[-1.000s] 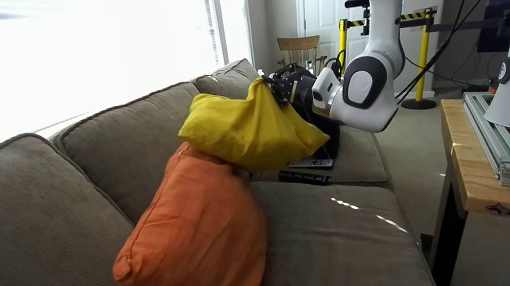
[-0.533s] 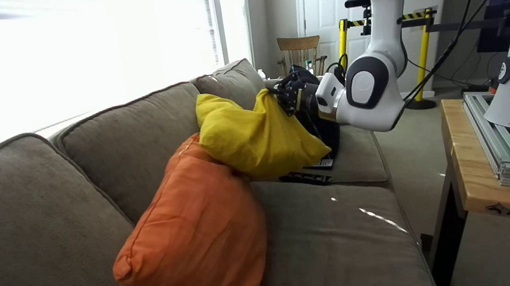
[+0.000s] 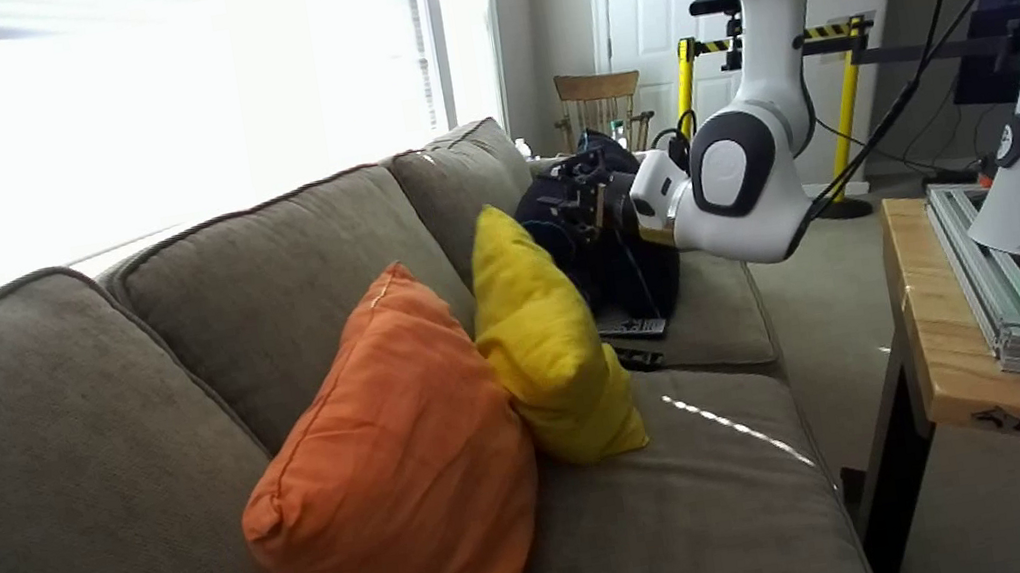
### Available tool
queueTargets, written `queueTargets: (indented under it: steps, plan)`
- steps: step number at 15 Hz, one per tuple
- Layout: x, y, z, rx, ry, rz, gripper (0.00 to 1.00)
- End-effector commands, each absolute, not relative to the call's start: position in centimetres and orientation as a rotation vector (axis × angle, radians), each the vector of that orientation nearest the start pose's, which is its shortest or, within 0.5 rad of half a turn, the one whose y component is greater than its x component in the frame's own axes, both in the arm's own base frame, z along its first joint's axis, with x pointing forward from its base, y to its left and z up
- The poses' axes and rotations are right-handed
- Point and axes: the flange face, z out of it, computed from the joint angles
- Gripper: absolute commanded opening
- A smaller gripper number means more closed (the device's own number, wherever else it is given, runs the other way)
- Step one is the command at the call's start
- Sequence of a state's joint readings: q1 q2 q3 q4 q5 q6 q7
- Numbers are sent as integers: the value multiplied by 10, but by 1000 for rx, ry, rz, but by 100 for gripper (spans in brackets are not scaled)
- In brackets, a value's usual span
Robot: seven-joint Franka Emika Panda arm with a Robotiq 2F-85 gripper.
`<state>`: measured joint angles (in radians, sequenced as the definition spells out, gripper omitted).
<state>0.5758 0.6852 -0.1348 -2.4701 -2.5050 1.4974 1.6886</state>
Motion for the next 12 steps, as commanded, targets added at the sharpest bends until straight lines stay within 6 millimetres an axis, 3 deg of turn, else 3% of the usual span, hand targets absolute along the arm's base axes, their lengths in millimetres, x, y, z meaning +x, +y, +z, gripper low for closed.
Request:
queueTargets:
  steps: [1,5,7,12]
  plan:
    - [431,114,77,1217,984,1140,69]
    - [432,117,77,1224,968,1138,98]
    - [432,119,79,1249,948,1140,100]
    - [439,136,118,1384,887,1195,100]
